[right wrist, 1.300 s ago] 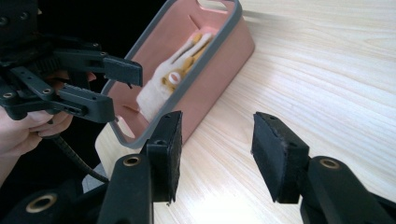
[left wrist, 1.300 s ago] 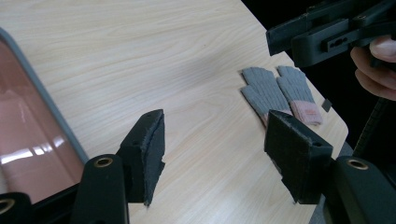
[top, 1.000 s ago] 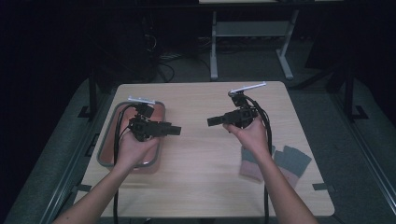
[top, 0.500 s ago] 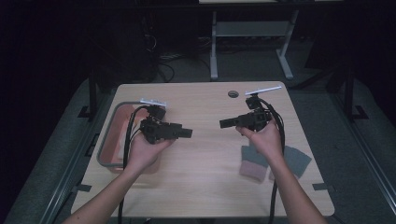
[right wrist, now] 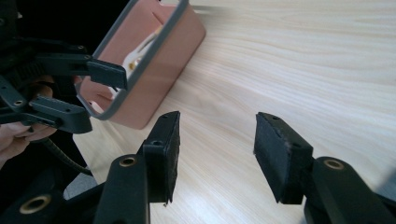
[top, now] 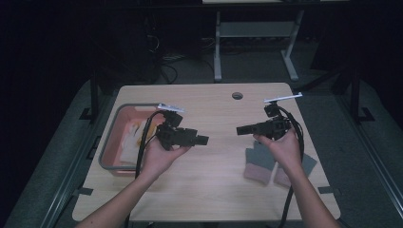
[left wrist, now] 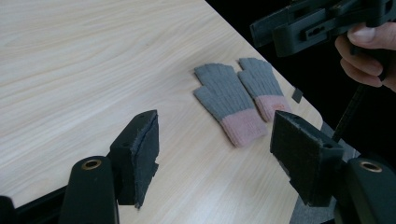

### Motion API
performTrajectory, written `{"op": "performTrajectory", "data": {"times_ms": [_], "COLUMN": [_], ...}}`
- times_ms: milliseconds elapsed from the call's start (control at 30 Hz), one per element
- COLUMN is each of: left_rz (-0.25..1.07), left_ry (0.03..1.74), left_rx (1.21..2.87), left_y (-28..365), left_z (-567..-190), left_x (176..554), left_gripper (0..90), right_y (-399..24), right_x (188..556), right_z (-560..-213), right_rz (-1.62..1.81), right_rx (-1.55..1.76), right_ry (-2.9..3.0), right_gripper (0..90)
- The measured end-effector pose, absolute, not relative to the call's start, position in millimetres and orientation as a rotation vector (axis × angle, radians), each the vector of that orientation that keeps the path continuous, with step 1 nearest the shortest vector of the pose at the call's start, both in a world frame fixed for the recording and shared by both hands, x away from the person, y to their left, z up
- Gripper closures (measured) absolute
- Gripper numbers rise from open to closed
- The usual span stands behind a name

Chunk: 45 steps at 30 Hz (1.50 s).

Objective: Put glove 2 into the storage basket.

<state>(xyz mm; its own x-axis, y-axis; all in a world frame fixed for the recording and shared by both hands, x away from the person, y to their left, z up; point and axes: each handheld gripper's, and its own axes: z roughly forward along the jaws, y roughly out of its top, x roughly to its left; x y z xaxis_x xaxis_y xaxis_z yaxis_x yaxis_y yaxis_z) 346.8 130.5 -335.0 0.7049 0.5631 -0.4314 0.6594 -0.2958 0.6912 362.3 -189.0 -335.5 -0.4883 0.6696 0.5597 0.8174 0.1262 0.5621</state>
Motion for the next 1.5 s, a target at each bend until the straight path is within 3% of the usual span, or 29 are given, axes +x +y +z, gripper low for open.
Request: {"op": "performTrajectory", "data": {"times_ms": [1500], "left_rz": [-0.159], "left_ry": [0.845], "left_rx": [1.981], "left_y": [81], "left_z": [-365], "left_x": [329], "left_gripper": [28.5], "right_y": [-268], "right_x": [321], "right_z": [-389], "right_rz": [-1.242], "right_rx": [-1.696], "right_ry": [-2.209], "right_gripper": [48.3]}}
